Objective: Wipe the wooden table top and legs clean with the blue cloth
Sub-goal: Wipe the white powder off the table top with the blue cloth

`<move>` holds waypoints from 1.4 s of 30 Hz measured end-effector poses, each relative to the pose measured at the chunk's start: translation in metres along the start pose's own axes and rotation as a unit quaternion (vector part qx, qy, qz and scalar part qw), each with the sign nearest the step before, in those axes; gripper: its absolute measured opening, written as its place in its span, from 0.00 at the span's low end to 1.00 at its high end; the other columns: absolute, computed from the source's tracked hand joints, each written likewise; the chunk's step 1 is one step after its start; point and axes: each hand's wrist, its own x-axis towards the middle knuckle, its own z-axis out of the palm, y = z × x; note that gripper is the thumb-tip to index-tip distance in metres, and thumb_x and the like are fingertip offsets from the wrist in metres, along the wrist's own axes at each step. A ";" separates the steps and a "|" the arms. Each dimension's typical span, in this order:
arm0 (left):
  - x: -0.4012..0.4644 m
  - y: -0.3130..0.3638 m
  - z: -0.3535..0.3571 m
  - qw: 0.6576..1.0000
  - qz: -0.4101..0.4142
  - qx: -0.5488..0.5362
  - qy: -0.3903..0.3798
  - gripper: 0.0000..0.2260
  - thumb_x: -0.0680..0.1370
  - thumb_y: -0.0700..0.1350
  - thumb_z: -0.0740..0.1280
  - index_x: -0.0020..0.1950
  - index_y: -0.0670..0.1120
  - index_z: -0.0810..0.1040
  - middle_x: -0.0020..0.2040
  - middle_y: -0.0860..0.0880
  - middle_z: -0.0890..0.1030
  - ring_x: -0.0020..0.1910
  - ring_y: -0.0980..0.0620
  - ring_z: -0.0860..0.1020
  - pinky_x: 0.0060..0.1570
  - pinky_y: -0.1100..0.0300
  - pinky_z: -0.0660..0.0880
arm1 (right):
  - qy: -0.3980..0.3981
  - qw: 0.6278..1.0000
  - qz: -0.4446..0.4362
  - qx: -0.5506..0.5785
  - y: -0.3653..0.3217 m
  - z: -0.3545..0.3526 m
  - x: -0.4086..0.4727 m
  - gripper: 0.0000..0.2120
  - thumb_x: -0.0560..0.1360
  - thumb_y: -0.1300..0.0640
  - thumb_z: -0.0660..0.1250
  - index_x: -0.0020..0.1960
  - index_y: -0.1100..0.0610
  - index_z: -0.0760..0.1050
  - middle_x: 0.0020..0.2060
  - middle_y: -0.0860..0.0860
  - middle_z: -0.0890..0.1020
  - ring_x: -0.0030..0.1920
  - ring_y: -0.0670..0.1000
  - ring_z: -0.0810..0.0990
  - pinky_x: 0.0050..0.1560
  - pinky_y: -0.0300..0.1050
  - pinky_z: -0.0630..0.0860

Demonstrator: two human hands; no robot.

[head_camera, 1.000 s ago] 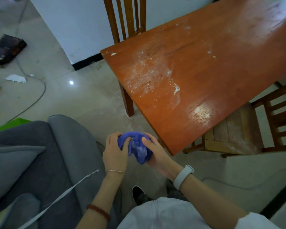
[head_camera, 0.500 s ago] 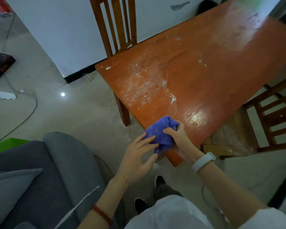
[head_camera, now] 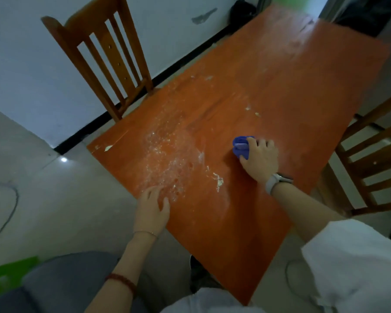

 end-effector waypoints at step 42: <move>0.115 -0.103 -0.080 0.970 0.118 0.189 -0.096 0.23 0.76 0.46 0.63 0.70 0.44 0.65 0.72 0.41 0.60 0.71 0.40 0.56 0.67 0.41 0.55 | 0.103 0.920 0.367 0.092 -0.129 0.055 -0.193 0.30 0.66 0.55 0.72 0.66 0.59 0.68 0.54 0.61 0.75 0.48 0.64 0.73 0.43 0.57 0.74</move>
